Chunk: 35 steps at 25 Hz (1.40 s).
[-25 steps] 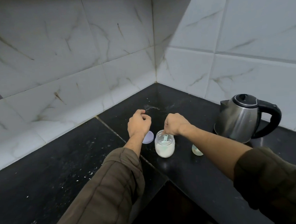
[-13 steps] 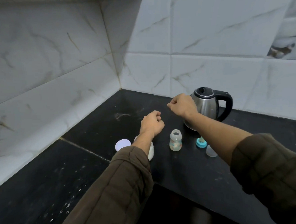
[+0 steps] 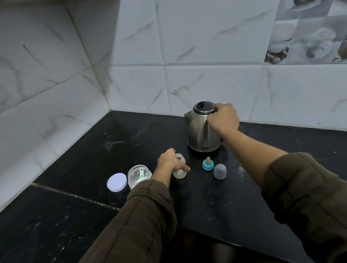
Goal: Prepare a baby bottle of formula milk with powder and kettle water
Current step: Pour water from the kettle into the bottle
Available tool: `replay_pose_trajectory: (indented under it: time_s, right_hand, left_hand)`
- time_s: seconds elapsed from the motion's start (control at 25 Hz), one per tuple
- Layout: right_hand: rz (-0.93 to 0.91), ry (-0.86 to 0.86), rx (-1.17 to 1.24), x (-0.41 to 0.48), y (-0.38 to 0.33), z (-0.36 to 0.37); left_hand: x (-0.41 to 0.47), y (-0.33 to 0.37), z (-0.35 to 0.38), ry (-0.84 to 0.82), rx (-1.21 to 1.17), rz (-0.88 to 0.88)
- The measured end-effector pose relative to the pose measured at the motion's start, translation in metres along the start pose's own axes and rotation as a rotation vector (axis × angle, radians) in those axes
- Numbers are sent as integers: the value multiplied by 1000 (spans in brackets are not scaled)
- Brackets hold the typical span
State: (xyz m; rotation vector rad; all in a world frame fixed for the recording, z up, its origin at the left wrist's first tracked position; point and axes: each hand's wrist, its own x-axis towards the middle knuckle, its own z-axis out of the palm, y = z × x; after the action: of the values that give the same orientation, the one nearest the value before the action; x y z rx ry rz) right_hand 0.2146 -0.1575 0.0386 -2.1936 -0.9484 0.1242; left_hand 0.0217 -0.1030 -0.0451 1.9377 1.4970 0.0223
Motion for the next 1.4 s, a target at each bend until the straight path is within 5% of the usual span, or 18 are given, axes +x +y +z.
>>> replay_pose_trajectory:
  time_s: [0.28,0.64,0.84,1.08,1.4]
  right_hand:
    - [109,-161,-83,43,43,-7]
    - [44,-356,-27,96,75,-20]
    - [30,-537,234,103,90,-12]
    - [180,-268,567,78,92,10]
    - [70,-128,485,78,39,-14]
  left_hand:
    - [4,0,17,93,-33,-109]
    - [15,55,8,411,-216,-32]
    - [29,64,0,487,-305,-63]
    - [49,59,-5,469,-241,-39]
    - [63,52,-28,483,-251,-61]
